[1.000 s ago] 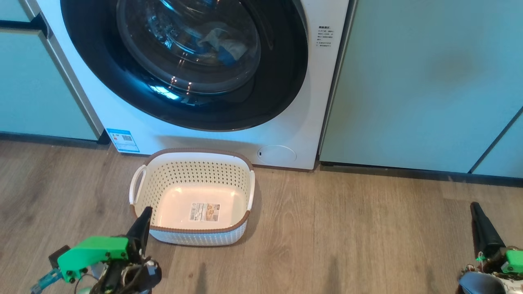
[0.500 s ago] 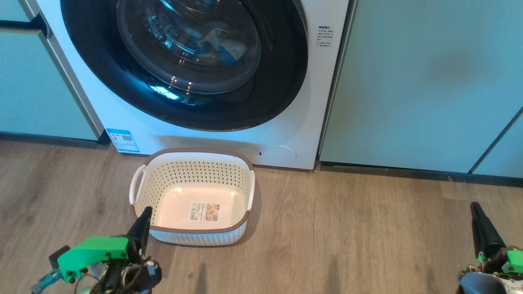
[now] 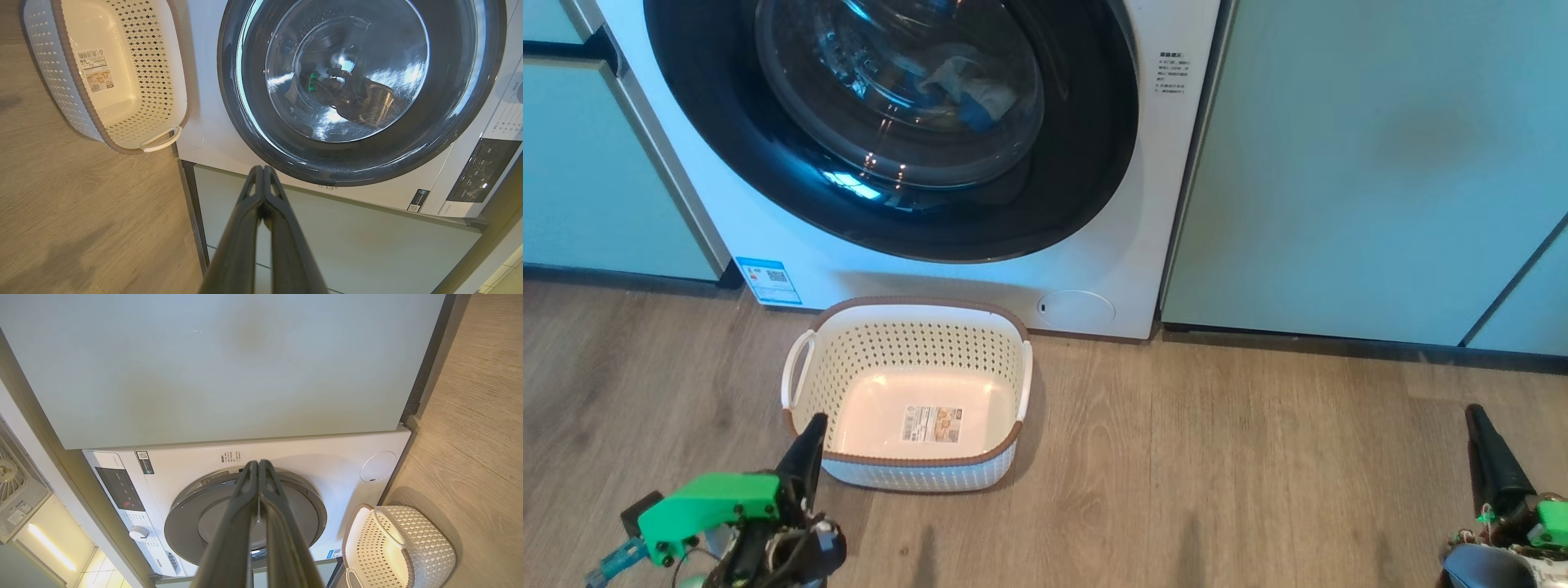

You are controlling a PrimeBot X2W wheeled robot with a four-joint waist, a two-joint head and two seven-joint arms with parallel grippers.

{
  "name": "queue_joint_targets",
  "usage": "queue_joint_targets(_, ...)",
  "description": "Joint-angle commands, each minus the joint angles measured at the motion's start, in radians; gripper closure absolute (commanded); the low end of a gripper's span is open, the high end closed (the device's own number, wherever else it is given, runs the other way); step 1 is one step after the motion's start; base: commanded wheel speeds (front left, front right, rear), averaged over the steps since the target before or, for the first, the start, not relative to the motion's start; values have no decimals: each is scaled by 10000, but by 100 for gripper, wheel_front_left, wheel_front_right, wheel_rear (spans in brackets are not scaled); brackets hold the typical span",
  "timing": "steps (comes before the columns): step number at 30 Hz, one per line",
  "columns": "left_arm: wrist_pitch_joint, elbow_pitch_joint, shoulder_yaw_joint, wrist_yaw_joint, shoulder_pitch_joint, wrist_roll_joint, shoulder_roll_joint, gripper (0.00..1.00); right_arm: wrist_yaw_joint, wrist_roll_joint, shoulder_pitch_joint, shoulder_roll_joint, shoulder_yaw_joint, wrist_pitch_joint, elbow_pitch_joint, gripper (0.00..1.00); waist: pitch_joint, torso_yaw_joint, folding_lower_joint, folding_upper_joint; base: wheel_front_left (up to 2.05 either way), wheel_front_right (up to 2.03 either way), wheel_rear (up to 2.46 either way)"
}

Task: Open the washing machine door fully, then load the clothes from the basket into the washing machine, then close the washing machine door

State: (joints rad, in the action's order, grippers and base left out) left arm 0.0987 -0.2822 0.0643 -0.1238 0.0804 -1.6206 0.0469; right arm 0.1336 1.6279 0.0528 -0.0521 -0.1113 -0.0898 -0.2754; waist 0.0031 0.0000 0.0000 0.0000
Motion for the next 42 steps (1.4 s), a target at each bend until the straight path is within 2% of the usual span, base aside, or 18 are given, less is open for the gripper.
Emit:
queue_joint_targets(1, 77, 372, 409, -69, 269, 49, 100, 100, -29, -49, 535, -109, 148, -95, 316, 100, 0, 0, 0, 0, 0, 0, 0)
queue_joint_targets(42, 112, 371, 453, -69, 273, 85, 70, 100, -29, -114, 542, -55, 70, -158, 312, 100, 0, 0, 0, 0, 0, 0, 0)
